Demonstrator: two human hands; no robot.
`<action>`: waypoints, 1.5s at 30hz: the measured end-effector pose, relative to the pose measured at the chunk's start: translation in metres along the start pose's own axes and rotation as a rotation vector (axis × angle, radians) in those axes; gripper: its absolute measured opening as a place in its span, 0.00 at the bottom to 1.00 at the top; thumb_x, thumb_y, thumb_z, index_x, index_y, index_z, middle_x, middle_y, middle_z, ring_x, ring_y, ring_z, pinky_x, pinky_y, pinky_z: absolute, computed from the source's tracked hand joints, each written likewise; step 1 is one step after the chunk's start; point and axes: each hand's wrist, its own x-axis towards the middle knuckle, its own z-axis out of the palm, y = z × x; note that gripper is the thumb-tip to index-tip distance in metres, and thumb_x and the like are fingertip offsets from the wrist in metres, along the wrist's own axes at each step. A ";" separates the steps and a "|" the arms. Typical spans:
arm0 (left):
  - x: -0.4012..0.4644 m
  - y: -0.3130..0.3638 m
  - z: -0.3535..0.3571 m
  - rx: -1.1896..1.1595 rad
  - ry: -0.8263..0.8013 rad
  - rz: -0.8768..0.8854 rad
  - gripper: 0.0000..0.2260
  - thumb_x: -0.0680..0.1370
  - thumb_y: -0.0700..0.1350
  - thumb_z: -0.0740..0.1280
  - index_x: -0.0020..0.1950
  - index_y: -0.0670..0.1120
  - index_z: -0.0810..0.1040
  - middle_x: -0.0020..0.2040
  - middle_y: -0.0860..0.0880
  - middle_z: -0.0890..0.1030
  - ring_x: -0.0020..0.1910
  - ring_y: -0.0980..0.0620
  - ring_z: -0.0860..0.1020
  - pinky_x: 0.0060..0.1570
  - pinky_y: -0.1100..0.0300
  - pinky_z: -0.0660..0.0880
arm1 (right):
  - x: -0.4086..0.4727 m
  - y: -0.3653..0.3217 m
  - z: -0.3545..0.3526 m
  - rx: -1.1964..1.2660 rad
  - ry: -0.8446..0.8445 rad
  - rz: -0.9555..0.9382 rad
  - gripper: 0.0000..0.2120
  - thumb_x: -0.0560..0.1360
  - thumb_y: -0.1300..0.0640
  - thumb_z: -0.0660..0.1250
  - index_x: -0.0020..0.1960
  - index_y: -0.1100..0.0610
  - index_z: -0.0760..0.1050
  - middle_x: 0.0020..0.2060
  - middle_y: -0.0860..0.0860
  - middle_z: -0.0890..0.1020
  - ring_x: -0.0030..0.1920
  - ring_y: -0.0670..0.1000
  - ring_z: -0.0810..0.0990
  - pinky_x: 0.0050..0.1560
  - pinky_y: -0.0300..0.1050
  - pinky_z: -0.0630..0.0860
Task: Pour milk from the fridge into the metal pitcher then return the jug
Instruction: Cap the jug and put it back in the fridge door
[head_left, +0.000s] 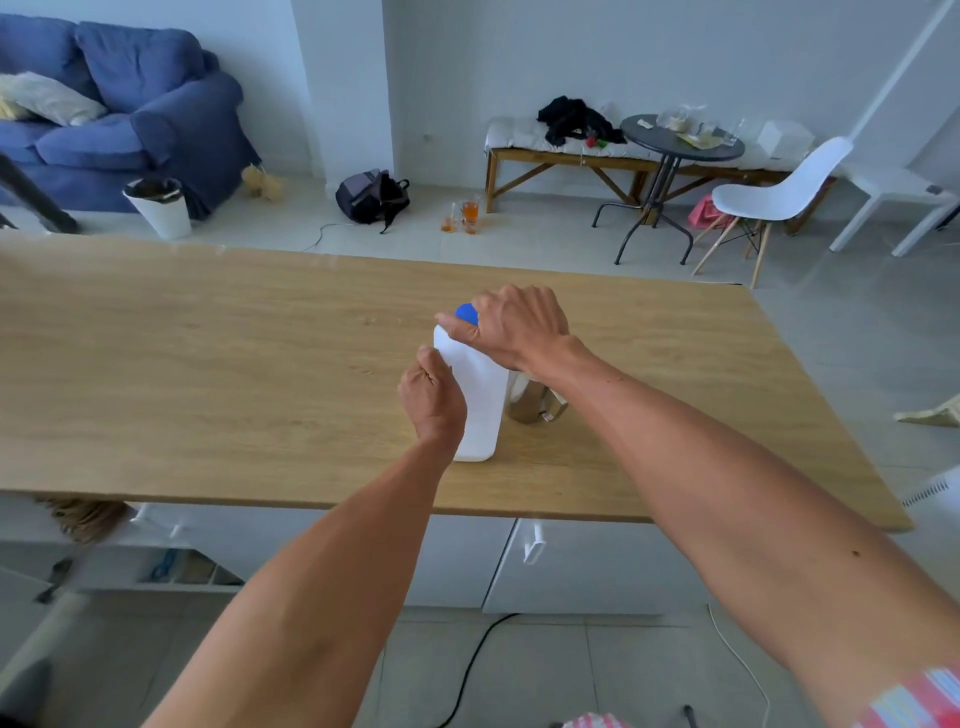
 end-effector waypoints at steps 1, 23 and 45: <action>0.000 0.001 -0.001 -0.001 -0.014 -0.002 0.21 0.81 0.49 0.50 0.30 0.45 0.65 0.32 0.42 0.75 0.36 0.45 0.71 0.38 0.51 0.68 | -0.002 0.000 -0.001 0.025 0.003 0.023 0.32 0.79 0.26 0.49 0.35 0.53 0.63 0.27 0.48 0.69 0.29 0.55 0.73 0.35 0.47 0.68; -0.015 0.031 -0.026 -0.111 -0.152 -0.012 0.21 0.81 0.47 0.55 0.29 0.54 0.55 0.27 0.55 0.59 0.29 0.52 0.58 0.30 0.58 0.57 | -0.100 -0.046 0.113 1.807 -0.238 1.034 0.32 0.76 0.24 0.50 0.65 0.42 0.79 0.58 0.43 0.86 0.60 0.48 0.82 0.70 0.60 0.74; -0.044 0.046 -0.073 -0.108 0.207 -0.084 0.21 0.82 0.51 0.57 0.30 0.49 0.58 0.27 0.53 0.62 0.29 0.51 0.60 0.33 0.56 0.58 | -0.084 -0.070 0.117 1.683 -0.484 0.723 0.16 0.82 0.44 0.58 0.54 0.50 0.81 0.46 0.53 0.87 0.40 0.53 0.84 0.31 0.43 0.76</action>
